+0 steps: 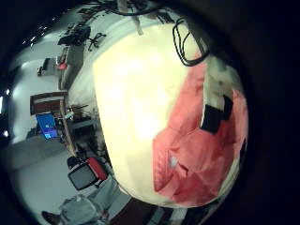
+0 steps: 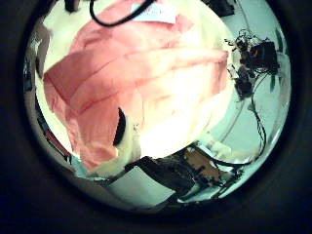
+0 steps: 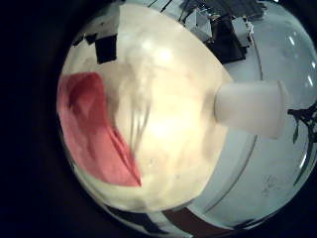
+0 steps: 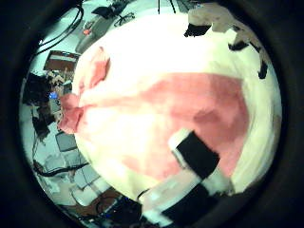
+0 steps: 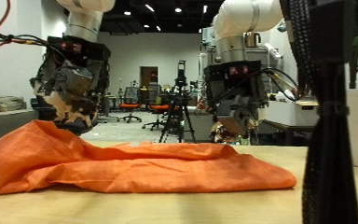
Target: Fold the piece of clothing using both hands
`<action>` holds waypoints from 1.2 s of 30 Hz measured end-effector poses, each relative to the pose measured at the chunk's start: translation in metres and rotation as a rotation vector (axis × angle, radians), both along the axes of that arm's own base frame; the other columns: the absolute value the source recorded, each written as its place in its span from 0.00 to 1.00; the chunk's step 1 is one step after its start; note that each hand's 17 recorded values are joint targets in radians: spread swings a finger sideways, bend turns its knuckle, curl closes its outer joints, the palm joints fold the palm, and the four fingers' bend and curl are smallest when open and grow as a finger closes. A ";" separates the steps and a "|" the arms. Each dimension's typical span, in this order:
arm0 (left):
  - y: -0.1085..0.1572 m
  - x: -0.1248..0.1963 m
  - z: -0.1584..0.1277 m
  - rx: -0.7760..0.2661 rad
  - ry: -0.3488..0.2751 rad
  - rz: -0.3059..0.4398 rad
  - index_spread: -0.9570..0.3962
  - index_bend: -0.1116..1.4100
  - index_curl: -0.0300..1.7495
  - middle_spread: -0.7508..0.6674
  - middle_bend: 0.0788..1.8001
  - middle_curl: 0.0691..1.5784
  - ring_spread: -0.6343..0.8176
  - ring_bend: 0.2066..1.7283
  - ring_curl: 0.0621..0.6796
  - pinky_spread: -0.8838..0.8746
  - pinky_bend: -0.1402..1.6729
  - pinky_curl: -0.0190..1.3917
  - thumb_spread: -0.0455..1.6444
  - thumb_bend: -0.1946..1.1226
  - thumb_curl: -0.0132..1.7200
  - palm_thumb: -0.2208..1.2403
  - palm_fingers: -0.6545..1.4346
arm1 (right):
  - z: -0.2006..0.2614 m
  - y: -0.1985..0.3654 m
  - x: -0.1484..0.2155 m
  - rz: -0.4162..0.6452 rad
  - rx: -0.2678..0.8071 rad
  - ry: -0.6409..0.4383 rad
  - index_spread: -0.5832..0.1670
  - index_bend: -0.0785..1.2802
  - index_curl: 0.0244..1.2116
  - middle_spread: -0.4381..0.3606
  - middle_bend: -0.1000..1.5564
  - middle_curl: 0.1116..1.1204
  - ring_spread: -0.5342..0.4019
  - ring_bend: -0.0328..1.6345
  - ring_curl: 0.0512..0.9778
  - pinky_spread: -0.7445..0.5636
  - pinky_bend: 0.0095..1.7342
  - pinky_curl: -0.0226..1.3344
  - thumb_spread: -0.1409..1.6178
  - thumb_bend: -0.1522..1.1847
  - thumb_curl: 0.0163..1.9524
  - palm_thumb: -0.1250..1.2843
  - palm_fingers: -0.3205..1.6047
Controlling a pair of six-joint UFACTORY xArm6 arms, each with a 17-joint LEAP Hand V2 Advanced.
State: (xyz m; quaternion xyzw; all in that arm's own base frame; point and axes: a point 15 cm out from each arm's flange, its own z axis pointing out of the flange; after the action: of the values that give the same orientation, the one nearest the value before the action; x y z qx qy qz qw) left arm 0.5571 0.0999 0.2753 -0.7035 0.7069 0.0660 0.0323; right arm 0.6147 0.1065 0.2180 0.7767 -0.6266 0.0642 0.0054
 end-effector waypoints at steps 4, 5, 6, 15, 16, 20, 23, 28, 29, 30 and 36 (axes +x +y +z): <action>0.005 -0.007 0.056 0.001 -0.096 0.015 0.81 0.16 0.34 0.72 0.07 0.39 0.61 0.38 0.45 0.54 0.47 0.37 0.71 0.13 0.22 0.43 0.23 | 0.053 -0.026 0.003 -0.025 0.011 -0.073 0.36 0.39 0.45 0.56 0.36 0.31 0.58 0.50 0.38 0.73 0.48 0.44 0.89 0.10 0.15 0.49 0.17; 0.006 -0.013 0.070 0.005 -0.108 0.014 0.82 0.16 0.33 0.74 0.06 0.37 0.64 0.36 0.42 0.58 0.45 0.35 0.71 0.13 0.21 0.43 0.24 | 0.066 -0.030 0.000 -0.030 0.012 -0.082 0.35 0.38 0.44 0.55 0.36 0.30 0.59 0.49 0.37 0.76 0.46 0.42 0.88 0.10 0.15 0.49 0.18; 0.008 -0.020 0.080 0.008 -0.109 0.013 0.82 0.16 0.32 0.76 0.05 0.35 0.66 0.34 0.40 0.61 0.44 0.34 0.71 0.13 0.21 0.42 0.24 | 0.074 -0.034 -0.004 -0.032 0.009 -0.080 0.35 0.38 0.43 0.56 0.35 0.30 0.60 0.49 0.36 0.78 0.45 0.41 0.88 0.11 0.15 0.49 0.19; -0.012 -0.089 0.091 -0.016 0.012 -0.035 0.83 0.16 0.24 0.83 0.05 0.25 0.77 0.26 0.30 0.76 0.37 0.27 0.70 0.13 0.19 0.41 0.27 | 0.107 -0.065 -0.068 0.049 -0.033 0.090 0.28 0.33 0.38 0.51 0.33 0.27 0.69 0.37 0.27 0.86 0.31 0.32 0.86 0.10 0.13 0.46 0.16; -0.017 -0.099 0.083 -0.024 0.039 -0.040 0.84 0.16 0.23 0.83 0.05 0.24 0.77 0.25 0.29 0.77 0.36 0.27 0.70 0.13 0.19 0.41 0.27 | 0.106 -0.067 -0.076 0.077 -0.037 0.121 0.27 0.32 0.37 0.51 0.31 0.26 0.70 0.35 0.26 0.86 0.30 0.31 0.86 0.10 0.13 0.45 0.15; -0.048 -0.136 0.048 -0.046 0.137 -0.085 0.83 0.16 0.21 0.83 0.05 0.22 0.79 0.24 0.28 0.78 0.35 0.25 0.70 0.13 0.19 0.41 0.28 | 0.076 -0.076 -0.102 0.146 -0.046 0.259 0.26 0.26 0.33 0.49 0.26 0.23 0.74 0.29 0.22 0.86 0.27 0.29 0.81 0.09 0.12 0.41 0.14; -0.062 -0.160 0.031 -0.060 0.176 -0.098 0.83 0.16 0.19 0.83 0.06 0.20 0.79 0.23 0.27 0.78 0.34 0.25 0.70 0.13 0.18 0.41 0.28 | 0.043 -0.089 -0.117 0.169 -0.054 0.352 0.26 0.19 0.30 0.51 0.21 0.21 0.76 0.25 0.20 0.86 0.27 0.28 0.74 0.09 0.13 0.41 0.14; -0.084 -0.184 -0.004 -0.089 0.234 -0.102 0.83 0.16 0.18 0.83 0.06 0.19 0.80 0.23 0.26 0.78 0.33 0.24 0.70 0.13 0.18 0.41 0.29 | -0.003 -0.091 -0.127 0.230 -0.096 0.435 0.28 0.18 0.27 0.53 0.18 0.20 0.79 0.22 0.19 0.87 0.25 0.27 0.68 0.10 0.14 0.42 0.15; -0.085 -0.184 -0.007 -0.093 0.231 -0.100 0.83 0.16 0.18 0.83 0.06 0.18 0.80 0.23 0.26 0.78 0.33 0.24 0.70 0.13 0.18 0.41 0.29 | -0.013 -0.087 -0.124 0.246 -0.111 0.433 0.28 0.18 0.27 0.53 0.18 0.20 0.79 0.21 0.18 0.87 0.24 0.26 0.67 0.10 0.14 0.43 0.15; -0.086 -0.183 -0.010 -0.095 0.229 -0.098 0.83 0.16 0.17 0.83 0.06 0.18 0.80 0.22 0.26 0.78 0.33 0.24 0.70 0.13 0.18 0.42 0.29 | -0.021 -0.086 -0.121 0.257 -0.125 0.435 0.28 0.18 0.27 0.53 0.18 0.20 0.79 0.21 0.18 0.87 0.24 0.26 0.67 0.10 0.14 0.43 0.16; -0.087 -0.191 -0.022 -0.107 0.250 -0.082 0.83 0.16 0.16 0.82 0.07 0.17 0.80 0.22 0.26 0.78 0.32 0.24 0.70 0.13 0.18 0.42 0.30 | -0.052 -0.078 -0.119 0.309 -0.190 0.477 0.30 0.19 0.26 0.52 0.17 0.19 0.79 0.19 0.19 0.86 0.22 0.25 0.63 0.09 0.15 0.43 0.17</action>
State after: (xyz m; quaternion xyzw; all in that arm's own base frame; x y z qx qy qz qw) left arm 0.3657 0.0132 0.2535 -0.6611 0.7360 0.1139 -0.0906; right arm 0.4952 0.0284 0.1659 0.8520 -0.4732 -0.0615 0.2154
